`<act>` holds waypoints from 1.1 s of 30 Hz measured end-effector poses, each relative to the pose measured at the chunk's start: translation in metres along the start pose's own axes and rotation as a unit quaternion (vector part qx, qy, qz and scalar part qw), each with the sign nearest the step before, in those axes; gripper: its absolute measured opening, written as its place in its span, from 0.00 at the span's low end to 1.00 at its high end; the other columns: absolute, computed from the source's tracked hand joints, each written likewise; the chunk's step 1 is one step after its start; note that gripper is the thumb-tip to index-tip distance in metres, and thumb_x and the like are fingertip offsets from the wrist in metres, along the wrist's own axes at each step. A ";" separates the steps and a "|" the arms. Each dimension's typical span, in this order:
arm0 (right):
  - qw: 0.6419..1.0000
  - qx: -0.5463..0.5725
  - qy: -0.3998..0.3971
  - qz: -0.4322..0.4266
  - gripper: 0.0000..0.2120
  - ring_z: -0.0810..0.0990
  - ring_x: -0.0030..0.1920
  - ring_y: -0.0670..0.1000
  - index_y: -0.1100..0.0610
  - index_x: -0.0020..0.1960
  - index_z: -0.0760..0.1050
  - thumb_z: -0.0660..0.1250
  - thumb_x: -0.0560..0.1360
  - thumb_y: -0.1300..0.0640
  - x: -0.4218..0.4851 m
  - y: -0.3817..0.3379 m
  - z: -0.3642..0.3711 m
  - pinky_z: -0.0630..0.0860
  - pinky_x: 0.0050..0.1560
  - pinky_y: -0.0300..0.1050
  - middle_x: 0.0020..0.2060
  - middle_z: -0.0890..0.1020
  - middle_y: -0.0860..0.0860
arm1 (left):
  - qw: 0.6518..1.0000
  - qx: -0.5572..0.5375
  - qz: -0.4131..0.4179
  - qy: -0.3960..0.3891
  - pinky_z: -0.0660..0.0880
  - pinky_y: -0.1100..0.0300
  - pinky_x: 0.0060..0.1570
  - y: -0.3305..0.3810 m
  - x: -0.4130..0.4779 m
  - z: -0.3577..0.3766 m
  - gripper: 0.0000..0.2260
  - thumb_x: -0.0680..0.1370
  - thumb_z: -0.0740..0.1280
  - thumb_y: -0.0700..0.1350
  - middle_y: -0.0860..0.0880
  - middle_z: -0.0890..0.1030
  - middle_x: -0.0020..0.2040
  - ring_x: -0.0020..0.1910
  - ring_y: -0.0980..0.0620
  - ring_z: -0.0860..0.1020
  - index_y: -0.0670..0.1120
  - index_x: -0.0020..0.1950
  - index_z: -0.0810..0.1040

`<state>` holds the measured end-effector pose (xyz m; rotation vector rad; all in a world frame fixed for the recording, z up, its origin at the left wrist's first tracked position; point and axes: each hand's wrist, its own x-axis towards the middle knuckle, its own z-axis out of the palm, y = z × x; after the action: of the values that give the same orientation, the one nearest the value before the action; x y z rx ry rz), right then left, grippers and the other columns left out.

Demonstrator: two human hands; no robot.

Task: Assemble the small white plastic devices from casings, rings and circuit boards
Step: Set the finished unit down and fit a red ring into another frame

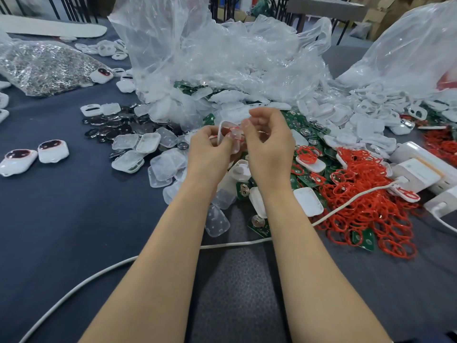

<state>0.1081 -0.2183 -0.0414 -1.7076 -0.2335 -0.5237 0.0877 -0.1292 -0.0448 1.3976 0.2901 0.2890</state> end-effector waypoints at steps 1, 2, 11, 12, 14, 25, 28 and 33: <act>1.000 -0.009 -0.005 0.009 0.03 0.75 0.38 0.41 0.57 0.50 0.76 0.68 0.76 0.61 0.001 0.000 -0.002 0.71 0.41 0.29 0.40 0.79 0.47 | 1.000 -0.016 0.000 0.004 0.81 0.60 0.42 0.000 0.000 -0.001 0.02 0.79 0.65 0.36 0.45 0.82 0.41 0.38 0.55 0.83 0.42 0.49 0.75; 1.000 -0.018 -0.016 0.020 0.02 0.75 0.38 0.42 0.55 0.49 0.77 0.68 0.76 0.58 0.003 0.001 -0.004 0.71 0.41 0.28 0.40 0.79 0.46 | 1.000 -0.027 0.001 0.010 0.80 0.63 0.40 0.002 0.000 -0.002 0.03 0.79 0.64 0.36 0.45 0.83 0.42 0.37 0.55 0.84 0.40 0.51 0.75; 0.987 -0.063 -0.145 -0.039 0.00 0.79 0.42 0.48 0.54 0.45 0.79 0.69 0.75 0.58 0.001 -0.001 -0.005 0.75 0.45 0.37 0.42 0.82 0.52 | 0.997 0.030 0.027 0.064 0.81 0.54 0.50 0.000 0.003 -0.004 0.04 0.79 0.65 0.39 0.41 0.83 0.45 0.46 0.48 0.83 0.41 0.52 0.75; 0.985 -0.071 -0.152 -0.048 0.01 0.79 0.43 0.48 0.55 0.46 0.79 0.69 0.75 0.59 0.001 0.000 -0.005 0.75 0.45 0.35 0.43 0.82 0.53 | 0.997 0.030 0.028 0.065 0.81 0.54 0.49 0.000 0.004 -0.005 0.03 0.79 0.64 0.38 0.42 0.83 0.44 0.46 0.48 0.83 0.41 0.52 0.75; 0.980 -0.096 -0.163 -0.067 0.03 0.78 0.43 0.47 0.57 0.48 0.80 0.69 0.75 0.61 0.001 0.001 -0.006 0.73 0.45 0.31 0.44 0.81 0.54 | 0.997 0.016 0.030 0.063 0.81 0.60 0.45 0.000 0.004 -0.005 0.03 0.79 0.64 0.37 0.43 0.82 0.43 0.44 0.50 0.82 0.41 0.51 0.75; 0.998 -0.048 -0.040 -0.001 0.03 0.75 0.36 0.38 0.56 0.46 0.78 0.68 0.75 0.62 0.005 -0.002 -0.009 0.72 0.39 0.30 0.36 0.79 0.44 | 0.998 -0.035 0.032 -0.036 0.79 0.60 0.51 -0.001 0.003 0.003 0.07 0.83 0.57 0.38 0.45 0.80 0.52 0.49 0.52 0.80 0.43 0.57 0.72; 0.997 -0.067 -0.044 -0.019 0.02 0.77 0.39 0.44 0.58 0.46 0.79 0.69 0.74 0.62 0.002 -0.004 -0.005 0.72 0.42 0.33 0.40 0.81 0.50 | 0.997 -0.016 0.066 -0.026 0.80 0.57 0.50 -0.002 0.004 0.001 0.07 0.81 0.59 0.35 0.44 0.81 0.50 0.50 0.50 0.82 0.45 0.54 0.72; 0.986 -0.151 -0.027 -0.064 0.03 0.76 0.45 0.49 0.60 0.47 0.79 0.67 0.75 0.63 -0.001 -0.004 -0.002 0.72 0.47 0.39 0.45 0.75 0.51 | 0.994 0.015 0.094 -0.046 0.78 0.65 0.41 -0.001 0.001 0.002 0.09 0.81 0.58 0.33 0.50 0.82 0.43 0.40 0.59 0.83 0.45 0.53 0.75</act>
<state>0.1051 -0.2192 -0.0381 -2.0124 -0.3177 -0.6338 0.0891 -0.1311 -0.0459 1.4669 0.0865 0.3747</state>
